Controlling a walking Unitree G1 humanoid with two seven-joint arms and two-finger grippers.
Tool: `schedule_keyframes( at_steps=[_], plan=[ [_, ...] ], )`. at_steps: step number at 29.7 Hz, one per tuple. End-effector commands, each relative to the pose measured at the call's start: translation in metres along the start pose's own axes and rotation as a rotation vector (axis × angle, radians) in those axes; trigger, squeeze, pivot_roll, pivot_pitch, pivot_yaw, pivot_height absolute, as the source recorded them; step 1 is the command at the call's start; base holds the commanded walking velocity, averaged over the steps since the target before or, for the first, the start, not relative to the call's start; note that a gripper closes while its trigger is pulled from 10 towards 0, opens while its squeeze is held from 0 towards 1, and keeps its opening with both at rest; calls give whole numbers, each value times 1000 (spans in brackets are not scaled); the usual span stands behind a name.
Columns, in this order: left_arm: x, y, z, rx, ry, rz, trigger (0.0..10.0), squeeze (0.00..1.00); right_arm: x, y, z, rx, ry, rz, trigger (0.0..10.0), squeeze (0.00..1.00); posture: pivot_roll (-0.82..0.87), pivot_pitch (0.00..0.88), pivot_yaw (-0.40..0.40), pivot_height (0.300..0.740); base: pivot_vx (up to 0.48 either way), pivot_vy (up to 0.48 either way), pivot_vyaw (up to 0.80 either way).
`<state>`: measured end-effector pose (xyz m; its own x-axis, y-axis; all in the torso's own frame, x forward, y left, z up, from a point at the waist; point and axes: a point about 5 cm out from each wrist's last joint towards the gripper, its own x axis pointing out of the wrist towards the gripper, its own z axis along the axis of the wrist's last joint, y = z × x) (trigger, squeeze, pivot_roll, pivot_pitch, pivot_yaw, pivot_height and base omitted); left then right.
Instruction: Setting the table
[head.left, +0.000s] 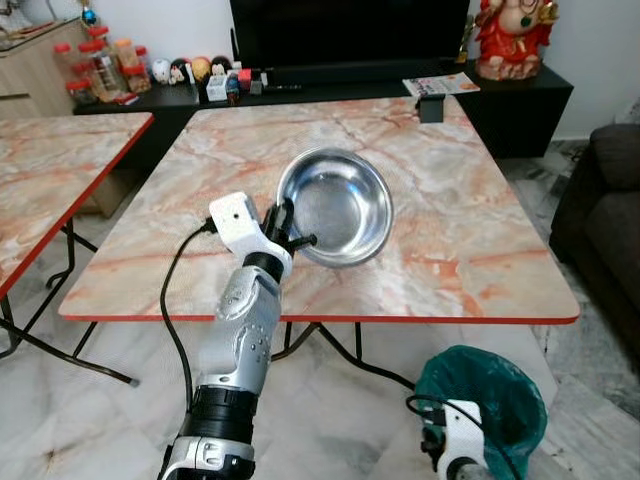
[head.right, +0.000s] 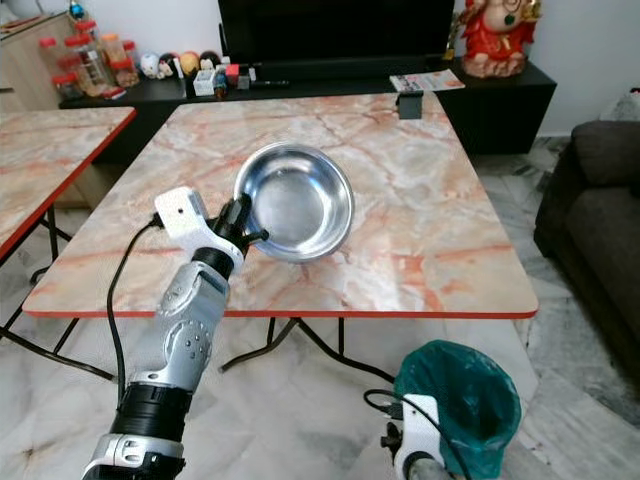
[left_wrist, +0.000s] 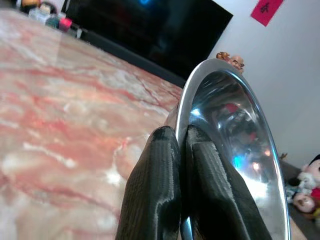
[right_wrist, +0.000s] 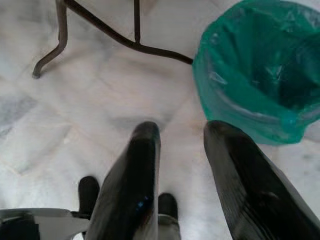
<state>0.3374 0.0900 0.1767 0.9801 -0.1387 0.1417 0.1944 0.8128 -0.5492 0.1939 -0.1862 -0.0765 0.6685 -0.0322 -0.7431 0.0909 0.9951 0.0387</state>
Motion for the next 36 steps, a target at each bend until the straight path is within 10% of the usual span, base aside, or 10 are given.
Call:
schedule_keyframes(
  at_steps=[1, 14, 18, 36],
  plan=[
    [1, 3, -6, -81, 38, 15, 10000, 0, 1, 8, 1, 17, -3, 17, 10000, 0, 15, 0, 37, 740, 0, 0, 0],
    [10, 5, -25, -215, 119, 93, 10000, 0, 1, 8, 1, 19, -2, 17, 10000, 0, 12, 0, 38, 740, 0, 0, 0],
    [12, 0, -21, -59, 93, 73, 10000, 0, 1, 8, 1, 27, -5, 14, 10000, 0, 2, 0, 42, 740, 62, 0, 0],
    [14, -3, -5, -68, 9, 59, 10000, 0, 1, 10, 2, 12, -7, 26, 10000, 0, 9, 0, 43, 740, 293, 0, 0]
  ],
)
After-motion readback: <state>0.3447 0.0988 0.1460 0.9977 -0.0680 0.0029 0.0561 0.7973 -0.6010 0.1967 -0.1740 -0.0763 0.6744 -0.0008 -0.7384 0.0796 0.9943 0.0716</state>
